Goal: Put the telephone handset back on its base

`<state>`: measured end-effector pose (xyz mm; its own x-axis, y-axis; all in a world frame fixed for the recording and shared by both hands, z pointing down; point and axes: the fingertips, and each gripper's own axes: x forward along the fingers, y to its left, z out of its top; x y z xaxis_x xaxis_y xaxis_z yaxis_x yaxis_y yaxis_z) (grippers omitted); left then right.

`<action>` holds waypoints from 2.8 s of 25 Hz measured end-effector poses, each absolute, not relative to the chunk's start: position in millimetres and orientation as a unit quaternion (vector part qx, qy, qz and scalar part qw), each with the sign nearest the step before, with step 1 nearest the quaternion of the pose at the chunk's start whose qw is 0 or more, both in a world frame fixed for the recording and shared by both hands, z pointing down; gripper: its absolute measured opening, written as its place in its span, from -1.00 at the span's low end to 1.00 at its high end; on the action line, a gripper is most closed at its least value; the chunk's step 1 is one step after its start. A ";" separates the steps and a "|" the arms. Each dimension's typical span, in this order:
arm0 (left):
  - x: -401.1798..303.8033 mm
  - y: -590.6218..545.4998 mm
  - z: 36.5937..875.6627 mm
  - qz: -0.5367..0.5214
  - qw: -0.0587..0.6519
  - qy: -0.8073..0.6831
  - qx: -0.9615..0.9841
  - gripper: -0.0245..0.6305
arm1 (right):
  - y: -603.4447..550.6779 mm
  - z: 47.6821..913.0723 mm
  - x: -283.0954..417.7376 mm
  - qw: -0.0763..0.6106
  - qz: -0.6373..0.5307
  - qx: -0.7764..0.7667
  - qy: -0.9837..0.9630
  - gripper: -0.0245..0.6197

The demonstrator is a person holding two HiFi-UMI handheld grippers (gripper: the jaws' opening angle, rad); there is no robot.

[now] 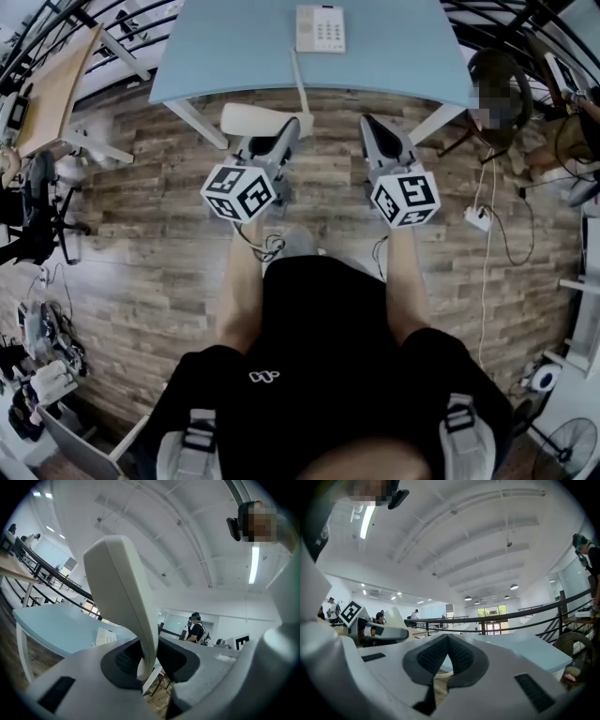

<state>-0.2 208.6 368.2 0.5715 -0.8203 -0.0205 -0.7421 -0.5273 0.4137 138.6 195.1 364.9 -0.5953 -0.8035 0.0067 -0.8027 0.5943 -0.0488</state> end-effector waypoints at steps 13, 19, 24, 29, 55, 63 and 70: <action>-23.1 101.0 395.0 -0.103 0.205 -0.440 0.868 -0.64 | 95.2 391.3 126.8 -0.008 -0.046 -0.462 0.886 -0.94; -37.8 6.2 417.4 -0.082 0.232 -0.408 0.879 -0.64 | 0.7 405.7 108.9 -0.023 -0.068 -0.472 0.879 -0.94; -55.1 -67.6 442.9 -0.051 0.259 -0.375 0.889 -0.64 | -80.0 414.1 82.0 -0.034 -0.087 -0.470 0.878 -0.94; -67.4 -128.5 469.7 -0.009 0.283 -0.329 0.901 -0.64 | -154.4 419.9 58.7 -0.035 -0.103 -0.475 0.873 -0.94; -9.5 -248.4 550.3 0.133 0.332 -0.148 0.922 -0.63 | -252.4 460.4 122.9 -0.060 -0.154 -0.499 0.850 -0.94; -7.0 -250.0 553.7 0.182 0.335 -0.085 0.921 -0.63 | -262.6 464.5 126.5 -0.061 -0.162 -0.493 0.853 -0.94; -3.2 -270.8 571.0 0.210 0.398 -0.042 0.892 -0.60 | -265.2 468.5 128.8 -0.063 -0.167 -0.487 0.855 -0.94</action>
<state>-3.2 -270.8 571.0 0.9081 0.0919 0.4085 -0.2424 -0.6800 0.6920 128.8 -265.2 468.5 -0.5185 -0.8113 0.2700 -0.8533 0.4710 -0.2235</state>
